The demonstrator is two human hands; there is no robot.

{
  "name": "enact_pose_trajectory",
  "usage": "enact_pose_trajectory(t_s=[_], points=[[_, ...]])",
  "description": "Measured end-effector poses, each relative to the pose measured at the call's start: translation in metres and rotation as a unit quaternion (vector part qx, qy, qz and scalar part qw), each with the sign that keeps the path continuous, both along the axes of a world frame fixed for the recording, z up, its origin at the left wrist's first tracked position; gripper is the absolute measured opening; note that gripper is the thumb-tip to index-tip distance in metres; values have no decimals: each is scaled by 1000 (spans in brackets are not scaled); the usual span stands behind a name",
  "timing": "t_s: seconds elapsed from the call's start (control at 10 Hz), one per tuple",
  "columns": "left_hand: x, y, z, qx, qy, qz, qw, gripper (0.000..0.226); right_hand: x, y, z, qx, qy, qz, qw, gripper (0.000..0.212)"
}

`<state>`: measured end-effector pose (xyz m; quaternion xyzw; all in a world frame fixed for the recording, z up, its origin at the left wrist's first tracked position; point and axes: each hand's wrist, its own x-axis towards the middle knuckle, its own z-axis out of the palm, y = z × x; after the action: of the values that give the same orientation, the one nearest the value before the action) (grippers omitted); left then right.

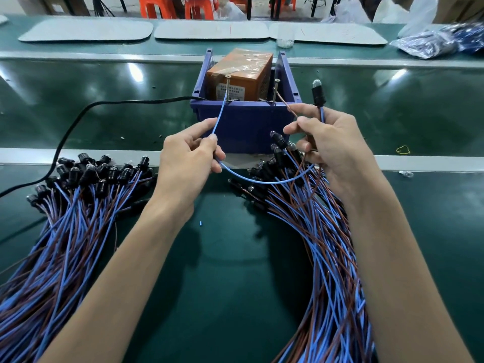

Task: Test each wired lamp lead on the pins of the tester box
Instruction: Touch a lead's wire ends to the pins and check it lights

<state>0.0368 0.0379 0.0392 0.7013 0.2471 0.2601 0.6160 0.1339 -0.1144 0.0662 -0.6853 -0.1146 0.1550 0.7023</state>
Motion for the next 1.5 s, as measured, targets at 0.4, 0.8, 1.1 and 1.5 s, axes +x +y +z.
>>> enact_pose_trajectory(t_s=[0.4, 0.8, 1.1, 1.5], points=[[-1, 0, 0, -4, 2, -5, 1000, 33, -1, 1, -1, -6, -6, -1, 1000, 25], [-2, -3, 2, -5, 2, -12, 1000, 33, -2, 0, -1, 6, 0, 5, 1000, 28], [-2, -4, 3, -1, 6, -21, 1000, 34, -1, -2, 0, 6, 0, 7, 1000, 28], [-3, -8, 5, -1, 4, -33, 999, 32, 0, -3, -1, 0, -15, -5, 1000, 25]])
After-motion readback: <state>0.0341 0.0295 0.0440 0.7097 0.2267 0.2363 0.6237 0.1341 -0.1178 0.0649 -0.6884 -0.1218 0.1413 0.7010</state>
